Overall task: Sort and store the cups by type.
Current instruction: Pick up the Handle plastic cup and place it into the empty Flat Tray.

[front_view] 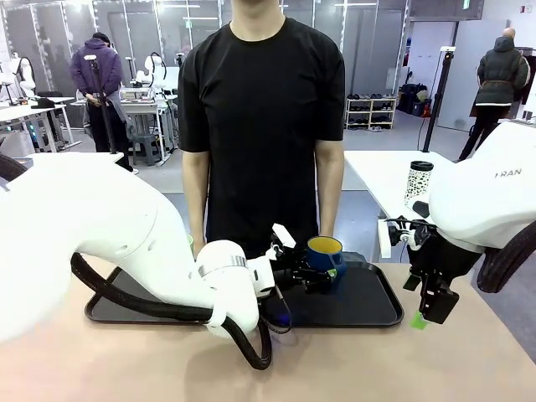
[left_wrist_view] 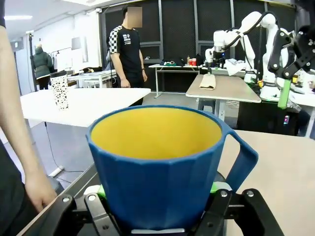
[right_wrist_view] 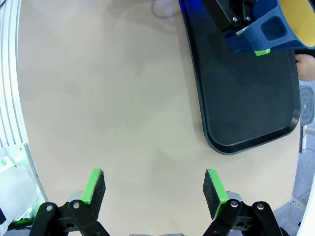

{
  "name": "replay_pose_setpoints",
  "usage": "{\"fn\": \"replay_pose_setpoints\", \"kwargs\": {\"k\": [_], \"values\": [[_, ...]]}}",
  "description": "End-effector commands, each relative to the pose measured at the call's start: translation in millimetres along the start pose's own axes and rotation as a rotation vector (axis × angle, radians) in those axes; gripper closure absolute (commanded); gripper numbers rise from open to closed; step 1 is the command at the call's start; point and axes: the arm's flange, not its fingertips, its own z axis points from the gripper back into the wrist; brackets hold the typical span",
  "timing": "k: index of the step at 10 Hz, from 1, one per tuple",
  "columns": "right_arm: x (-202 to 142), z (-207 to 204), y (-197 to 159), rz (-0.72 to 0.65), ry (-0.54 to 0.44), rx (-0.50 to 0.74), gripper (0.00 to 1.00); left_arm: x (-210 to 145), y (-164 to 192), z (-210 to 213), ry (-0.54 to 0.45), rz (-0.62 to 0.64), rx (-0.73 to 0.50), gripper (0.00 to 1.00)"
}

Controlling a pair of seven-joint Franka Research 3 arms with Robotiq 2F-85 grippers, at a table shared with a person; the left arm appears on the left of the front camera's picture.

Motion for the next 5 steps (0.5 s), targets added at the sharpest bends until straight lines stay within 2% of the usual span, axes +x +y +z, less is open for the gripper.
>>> {"fn": "replay_pose_setpoints", "kwargs": {"k": [1, 5], "values": [[-0.5, -0.5, 2.9, -0.015, 0.012, -0.011, 0.00, -30.0, -58.0, 7.0, 0.001, -0.051, 0.065, 0.29], [-0.5, -0.5, 2.9, -0.015, 0.012, -0.011, 0.00, -45.1, -51.2, 7.2, -0.007, -0.051, 0.078, 0.29]]}}
